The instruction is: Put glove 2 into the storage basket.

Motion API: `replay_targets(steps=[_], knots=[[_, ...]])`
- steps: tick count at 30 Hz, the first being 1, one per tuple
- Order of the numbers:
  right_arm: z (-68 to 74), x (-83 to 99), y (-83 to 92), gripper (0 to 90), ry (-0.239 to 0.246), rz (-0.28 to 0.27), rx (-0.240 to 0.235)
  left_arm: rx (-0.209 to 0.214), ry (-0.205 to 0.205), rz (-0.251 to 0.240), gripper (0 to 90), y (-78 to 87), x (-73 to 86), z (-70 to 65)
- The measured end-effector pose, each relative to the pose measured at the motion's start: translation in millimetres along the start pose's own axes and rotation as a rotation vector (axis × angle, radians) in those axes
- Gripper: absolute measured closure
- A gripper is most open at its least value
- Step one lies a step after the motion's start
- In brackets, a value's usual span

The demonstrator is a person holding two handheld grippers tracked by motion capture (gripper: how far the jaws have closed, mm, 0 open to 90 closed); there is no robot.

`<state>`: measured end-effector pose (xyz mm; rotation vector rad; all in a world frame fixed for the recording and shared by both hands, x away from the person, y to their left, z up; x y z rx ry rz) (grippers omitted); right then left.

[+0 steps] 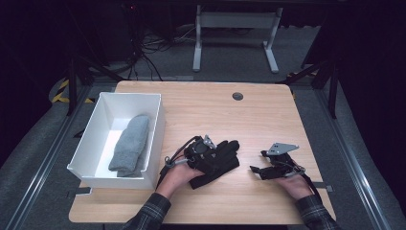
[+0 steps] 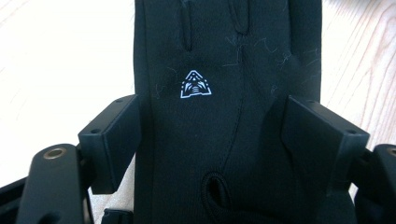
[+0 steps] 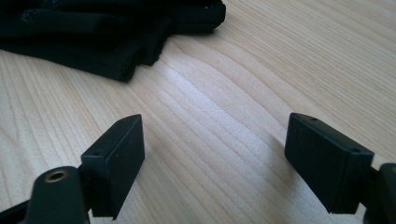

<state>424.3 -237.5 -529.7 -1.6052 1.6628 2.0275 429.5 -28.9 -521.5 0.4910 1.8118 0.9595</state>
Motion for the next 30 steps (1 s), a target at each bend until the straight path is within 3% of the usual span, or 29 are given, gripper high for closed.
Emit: replay_targets(steps=[7,12,18,24,30], knots=[[0.2,0.0,-0.1,20.8,-0.001,-0.003,-0.001,-0.003,-0.012,0.000,26.5,-0.9,2.1,-1.3],[0.3,0.0,-0.1,20.8,-0.001,-0.004,0.000,0.023,-0.041,-0.014,45.8,-0.1,2.1,-8.0],[0.4,0.0,-0.1,21.0,-0.001,-0.004,0.000,0.056,-0.039,-0.014,64.7,1.1,2.2,-11.4],[0.4,0.5,0.0,20.8,-0.003,-0.017,0.000,0.083,0.015,-0.029,67.4,5.4,-0.6,-12.2],[0.4,0.7,0.1,20.3,-0.003,-0.017,0.001,0.074,0.030,-0.051,67.9,20.7,-9.2,-14.7]])
Point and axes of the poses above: each handheld gripper's, and its own axes: y roughly backward along the jaws, x roughly out of its underside, z roughly to its left, the point moved 9 cm from there along -y, roughly forward along the jaws, and after that the axes turned 8 degrees about x, right-handed, at the moved point
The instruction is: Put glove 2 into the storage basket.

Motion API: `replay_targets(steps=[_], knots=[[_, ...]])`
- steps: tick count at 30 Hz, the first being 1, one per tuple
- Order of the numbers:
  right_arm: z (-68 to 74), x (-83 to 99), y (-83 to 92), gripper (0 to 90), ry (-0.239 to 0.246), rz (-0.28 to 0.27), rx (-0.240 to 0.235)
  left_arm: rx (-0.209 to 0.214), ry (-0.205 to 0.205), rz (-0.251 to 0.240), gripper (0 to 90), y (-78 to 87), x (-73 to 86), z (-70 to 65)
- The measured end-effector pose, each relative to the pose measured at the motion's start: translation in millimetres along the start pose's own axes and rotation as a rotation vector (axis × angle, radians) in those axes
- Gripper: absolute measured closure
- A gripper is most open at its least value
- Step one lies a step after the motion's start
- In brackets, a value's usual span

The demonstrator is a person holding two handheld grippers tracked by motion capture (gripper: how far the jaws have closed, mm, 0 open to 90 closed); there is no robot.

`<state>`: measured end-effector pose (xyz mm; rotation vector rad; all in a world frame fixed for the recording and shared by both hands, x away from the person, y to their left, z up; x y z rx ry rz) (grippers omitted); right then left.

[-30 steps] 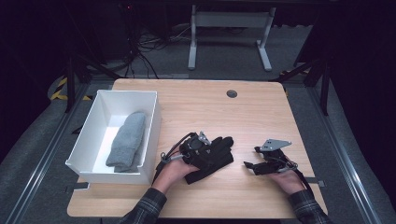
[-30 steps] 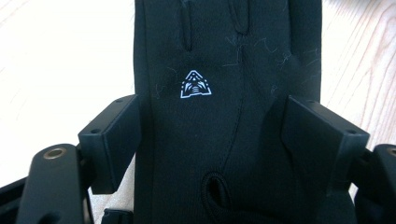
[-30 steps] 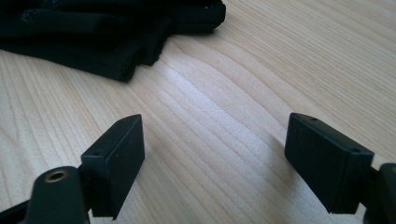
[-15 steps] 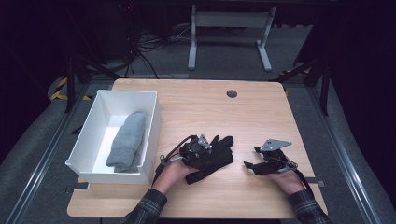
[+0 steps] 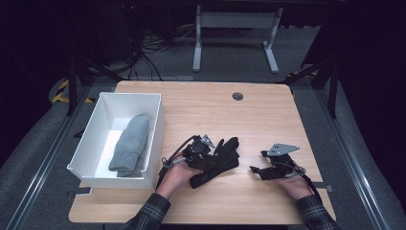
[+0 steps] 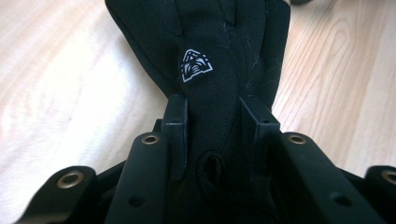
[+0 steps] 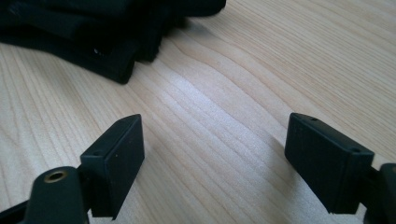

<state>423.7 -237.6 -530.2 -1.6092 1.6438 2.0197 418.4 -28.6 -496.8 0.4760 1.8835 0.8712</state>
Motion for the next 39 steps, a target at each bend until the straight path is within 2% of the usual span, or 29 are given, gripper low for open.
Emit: replay_targets(steps=[3,7,8,16,19,29,32,33,34,35,36,39], knots=[[0.0,0.1,-0.2,19.3,-0.001,0.000,0.001,-0.002,0.008,-0.020,67.9,11.1,-7.0,-4.1],[-0.1,0.1,-0.3,18.9,-0.003,0.001,0.001,-0.018,-0.002,-0.034,67.9,25.3,-17.4,-8.0],[-0.2,0.1,-0.3,18.8,-0.004,0.002,0.002,-0.019,0.009,-0.041,67.9,29.1,-20.0,-8.9],[-0.2,0.1,-0.3,18.7,-0.005,0.002,0.002,-0.053,0.024,-0.067,67.9,63.4,-37.5,-10.9],[-0.2,0.1,-0.3,18.7,-0.004,0.002,0.002,-0.054,0.026,-0.072,67.9,75.1,-42.0,-11.1],[-0.7,0.2,-0.4,18.5,-0.005,0.003,0.006,-0.087,0.054,-0.109,67.9,121.4,-52.1,-3.3],[-0.9,0.2,-0.4,18.4,-0.006,0.003,0.007,-0.101,0.064,-0.126,67.9,134.9,-53.2,-0.2],[-1.0,0.2,-0.5,18.4,-0.007,0.003,0.008,-0.101,0.064,-0.126,68.0,134.9,-53.2,-0.2],[-1.0,0.2,-0.5,18.5,-0.008,0.003,0.009,-0.110,0.072,-0.136,68.0,143.9,-53.0,2.6],[-1.1,0.2,-0.5,18.4,-0.007,0.003,0.008,-0.110,0.072,-0.136,68.0,143.9,-53.0,2.6],[-1.1,0.2,-0.5,18.4,-0.007,0.003,0.008,-0.123,0.079,-0.147,68.0,151.4,-52.1,5.7],[-1.1,0.2,-0.5,18.4,-0.009,0.003,0.009,-0.137,0.089,-0.153,68.0,158.7,-50.2,9.5]])
Point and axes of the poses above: each handheld gripper's, and its own axes: y roughly backward along the jaws, x roughly out of its underside, z roughly to its left, the point moved 9 cm from there along -y, roughly forward along the jaws, and after that the axes turned 8 degrees about x, right-handed, at the moved point
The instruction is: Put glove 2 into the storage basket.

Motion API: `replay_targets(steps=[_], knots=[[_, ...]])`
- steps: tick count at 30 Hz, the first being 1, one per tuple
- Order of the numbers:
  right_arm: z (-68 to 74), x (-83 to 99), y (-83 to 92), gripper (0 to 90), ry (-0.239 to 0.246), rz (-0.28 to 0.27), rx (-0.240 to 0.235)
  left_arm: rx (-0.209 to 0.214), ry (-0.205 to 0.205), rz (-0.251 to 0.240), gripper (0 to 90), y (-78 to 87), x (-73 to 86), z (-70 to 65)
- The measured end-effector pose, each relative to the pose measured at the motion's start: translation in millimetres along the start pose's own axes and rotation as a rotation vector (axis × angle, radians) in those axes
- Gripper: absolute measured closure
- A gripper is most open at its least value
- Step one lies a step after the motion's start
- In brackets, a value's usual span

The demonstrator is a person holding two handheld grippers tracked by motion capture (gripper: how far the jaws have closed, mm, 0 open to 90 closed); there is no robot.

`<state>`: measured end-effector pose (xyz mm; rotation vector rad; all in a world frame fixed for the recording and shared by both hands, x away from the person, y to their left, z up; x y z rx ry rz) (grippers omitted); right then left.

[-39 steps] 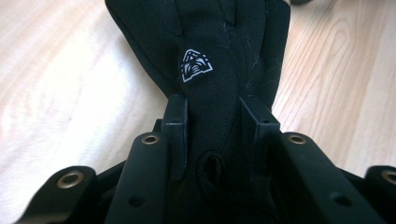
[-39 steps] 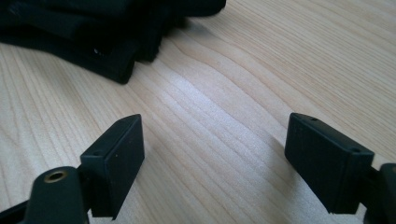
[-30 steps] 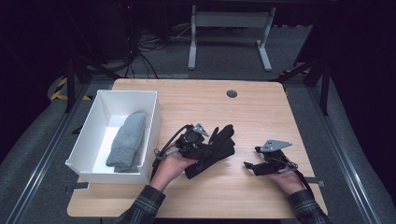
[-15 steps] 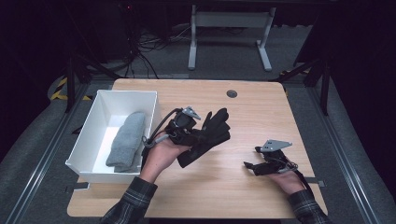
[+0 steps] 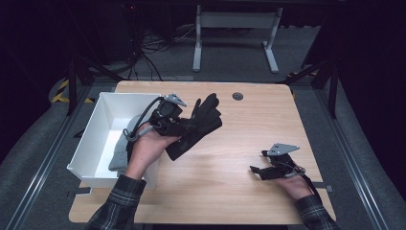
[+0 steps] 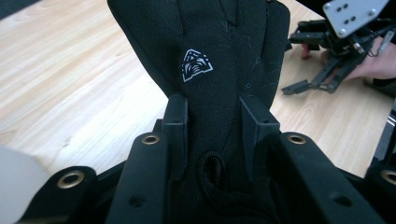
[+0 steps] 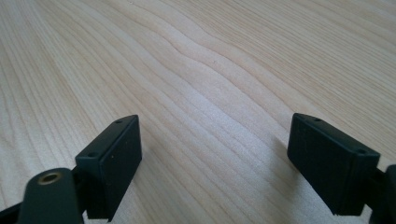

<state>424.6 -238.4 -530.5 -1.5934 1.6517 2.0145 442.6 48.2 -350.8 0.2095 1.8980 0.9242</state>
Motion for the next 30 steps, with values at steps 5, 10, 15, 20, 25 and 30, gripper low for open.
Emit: replay_targets(steps=[5,10,15,20,25,30], knots=[[-0.1,0.0,0.0,18.4,0.000,0.000,0.001,-0.032,0.023,-0.017,68.0,16.8,4.3,12.2],[-0.1,0.0,0.0,18.4,-0.003,0.000,0.002,-0.064,0.045,-0.024,68.1,32.9,11.9,24.9],[-0.2,-0.1,-0.1,18.4,-0.002,0.000,0.003,-0.095,0.078,-0.036,68.1,51.3,22.4,36.7],[-0.3,-0.1,0.0,18.4,-0.003,0.001,0.003,-0.136,0.115,-0.051,68.0,70.7,36.0,51.6],[-0.4,-0.1,-0.1,18.4,-0.005,0.001,0.006,-0.181,0.163,-0.071,68.1,92.5,52.1,69.2],[-0.7,-0.2,-0.3,18.4,-0.007,0.000,0.009,-0.212,0.205,-0.085,68.0,106.2,68.2,81.8]])
Point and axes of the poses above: each handheld gripper's, and its own axes: y roughly backward along the jaws, x roughly out of its underside, z roughly to its left, the point moved 9 cm from there along -y, roughly forward along the jaws, and after that the axes turned 8 degrees about x, right-handed, at the moved point
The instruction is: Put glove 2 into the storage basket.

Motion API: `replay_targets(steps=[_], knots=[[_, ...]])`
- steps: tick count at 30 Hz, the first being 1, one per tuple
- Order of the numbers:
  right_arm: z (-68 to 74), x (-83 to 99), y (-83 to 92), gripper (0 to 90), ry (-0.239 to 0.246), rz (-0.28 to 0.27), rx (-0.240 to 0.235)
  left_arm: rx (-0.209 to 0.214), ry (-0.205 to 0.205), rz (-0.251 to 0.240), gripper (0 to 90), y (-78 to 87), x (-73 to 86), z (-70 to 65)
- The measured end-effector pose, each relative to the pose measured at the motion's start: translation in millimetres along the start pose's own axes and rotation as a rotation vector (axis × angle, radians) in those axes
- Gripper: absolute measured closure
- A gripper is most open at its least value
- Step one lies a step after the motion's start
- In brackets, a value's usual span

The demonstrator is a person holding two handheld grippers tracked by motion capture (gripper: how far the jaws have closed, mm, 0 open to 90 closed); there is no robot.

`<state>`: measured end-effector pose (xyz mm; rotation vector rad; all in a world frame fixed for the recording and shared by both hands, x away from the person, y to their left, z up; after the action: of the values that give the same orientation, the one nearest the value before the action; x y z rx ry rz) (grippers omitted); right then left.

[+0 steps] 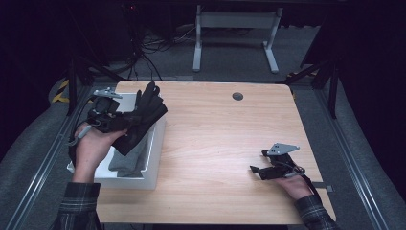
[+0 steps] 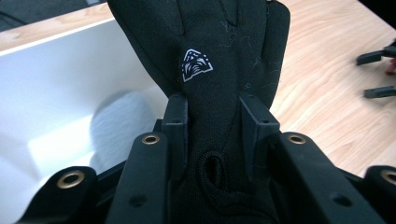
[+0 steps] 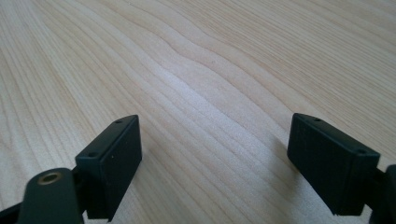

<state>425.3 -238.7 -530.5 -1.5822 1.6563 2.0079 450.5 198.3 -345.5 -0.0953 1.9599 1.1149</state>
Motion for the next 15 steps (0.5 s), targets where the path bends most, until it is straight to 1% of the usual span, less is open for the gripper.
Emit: replay_targets(steps=[2,3,4,5,6,7,11,13,15], knots=[[-0.1,0.0,0.0,18.4,-0.002,0.001,0.001,-0.023,0.014,0.006,68.1,1.9,5.0,6.3],[-0.1,0.0,0.0,18.4,-0.002,0.001,0.001,-0.023,0.014,0.006,68.1,1.9,5.0,6.3],[-0.1,0.0,0.0,18.4,-0.002,0.000,0.001,-0.038,0.033,0.010,68.0,2.3,12.5,14.4],[-0.2,0.0,-0.1,18.4,-0.002,0.000,0.002,-0.043,0.038,0.016,68.0,1.8,15.8,17.5],[-0.2,0.0,-0.1,18.4,-0.002,0.000,0.002,-0.043,0.038,0.016,68.0,1.8,15.8,17.5],[-0.1,-0.1,0.0,18.5,-0.002,0.000,0.001,-0.055,0.054,0.021,68.0,0.3,20.6,21.8],[-0.2,0.0,-0.1,18.4,-0.002,0.000,0.002,-0.062,0.081,0.034,68.0,-7.0,32.2,30.7],[-0.2,0.0,-0.1,18.4,-0.002,0.000,0.002,-0.061,0.088,0.042,68.0,-11.5,36.9,33.5],[-0.2,0.0,-0.1,18.4,-0.002,0.000,0.002,-0.074,0.094,0.058,68.0,-16.6,42.0,36.9]])
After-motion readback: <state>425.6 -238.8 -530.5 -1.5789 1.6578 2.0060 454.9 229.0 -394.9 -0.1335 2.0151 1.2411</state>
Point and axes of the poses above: each handheld gripper's, and its own axes: y roughly backward along the jaws, x roughly out of its underside, z roughly to its left, the point moved 9 cm from there along -y, roughly forward along the jaws, and after that the axes turned 8 degrees about x, right-handed, at the moved point
